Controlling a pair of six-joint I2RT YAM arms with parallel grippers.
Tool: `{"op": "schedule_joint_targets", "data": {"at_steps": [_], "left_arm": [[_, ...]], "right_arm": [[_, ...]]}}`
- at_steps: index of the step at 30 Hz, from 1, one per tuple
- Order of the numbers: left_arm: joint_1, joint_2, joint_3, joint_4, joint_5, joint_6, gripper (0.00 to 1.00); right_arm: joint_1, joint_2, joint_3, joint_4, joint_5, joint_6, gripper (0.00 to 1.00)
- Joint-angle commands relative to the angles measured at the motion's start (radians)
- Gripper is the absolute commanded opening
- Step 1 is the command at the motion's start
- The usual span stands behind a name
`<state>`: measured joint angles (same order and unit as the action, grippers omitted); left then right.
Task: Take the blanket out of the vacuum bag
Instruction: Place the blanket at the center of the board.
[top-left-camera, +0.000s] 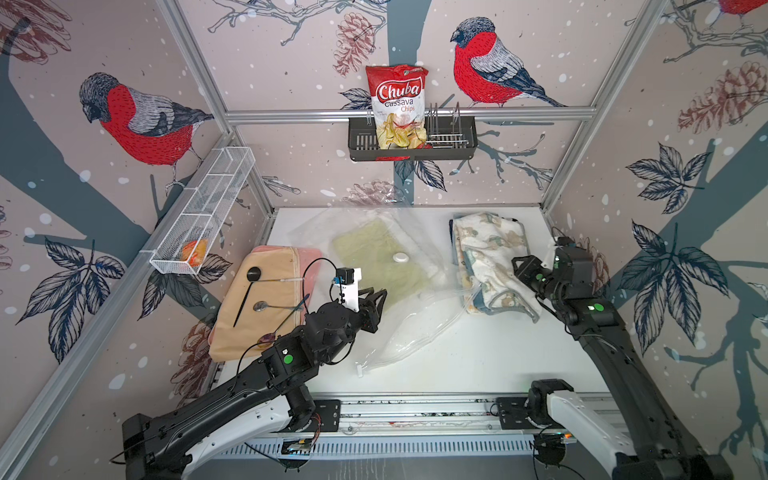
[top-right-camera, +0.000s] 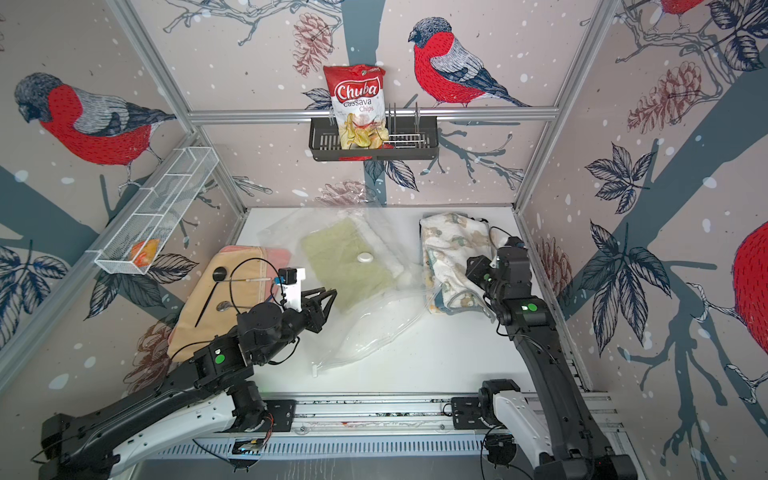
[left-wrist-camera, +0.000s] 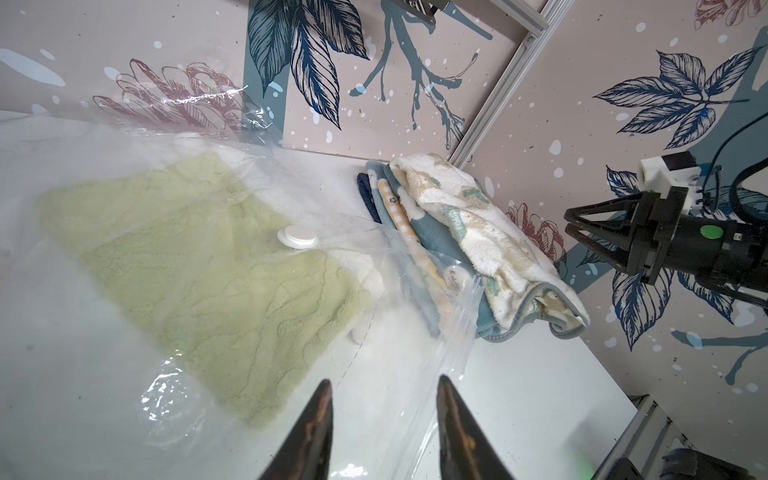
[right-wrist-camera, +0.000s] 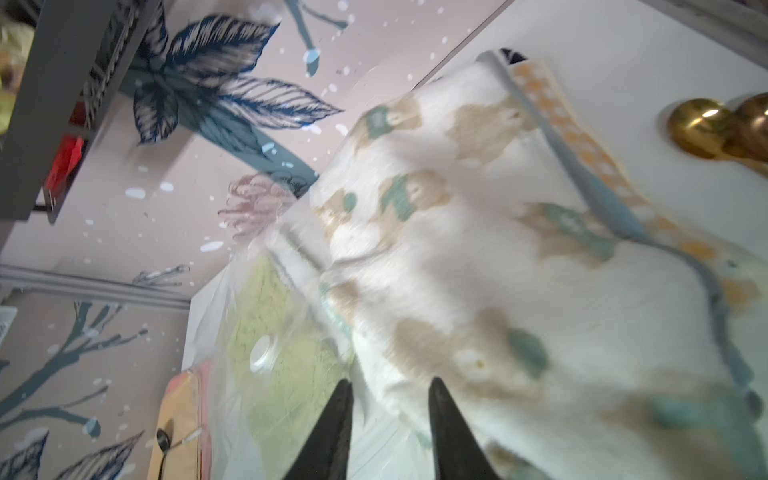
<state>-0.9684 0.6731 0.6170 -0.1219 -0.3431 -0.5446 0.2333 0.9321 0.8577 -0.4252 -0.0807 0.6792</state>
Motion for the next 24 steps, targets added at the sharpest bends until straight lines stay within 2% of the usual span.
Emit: {"op": "schedule_joint_targets", "data": {"at_steps": [1,3,5,6,7,8,9,16,19,24], "left_arm": [[0.000,-0.018,-0.013,-0.018,-0.021,-0.012,0.41],[0.001,-0.028,-0.022,-0.025,-0.025,-0.023,0.40],[0.000,-0.039,-0.039,-0.017,-0.022,-0.031,0.40],[0.001,-0.042,-0.047,-0.015,-0.025,-0.034,0.40],[0.001,-0.046,-0.055,-0.014,-0.028,-0.039,0.40],[0.002,-0.047,-0.059,-0.013,-0.025,-0.041,0.41],[0.000,-0.048,-0.063,-0.012,-0.022,-0.043,0.42],[0.000,-0.057,-0.097,0.022,0.002,-0.054,0.48],[0.000,-0.045,-0.097,0.022,0.007,-0.053,0.49],[0.000,-0.038,-0.091,0.019,0.011,-0.049,0.49]], "right_arm": [[0.155,0.077,0.012,-0.068,0.181,-0.012,0.09],[0.211,0.140,0.010,-0.069,0.222,-0.026,0.03],[0.226,0.202,0.013,-0.075,0.232,-0.041,0.05],[0.234,0.229,0.018,-0.085,0.256,-0.040,0.07],[0.246,0.246,0.017,-0.088,0.302,-0.038,0.16],[0.257,0.258,0.016,-0.094,0.350,-0.033,0.29],[0.265,0.268,0.018,-0.107,0.398,-0.024,0.32],[0.273,0.294,-0.033,-0.075,0.438,-0.018,0.40],[0.273,0.315,-0.045,-0.058,0.427,-0.024,0.36],[0.288,0.344,-0.018,-0.049,0.397,-0.040,0.04]]}}
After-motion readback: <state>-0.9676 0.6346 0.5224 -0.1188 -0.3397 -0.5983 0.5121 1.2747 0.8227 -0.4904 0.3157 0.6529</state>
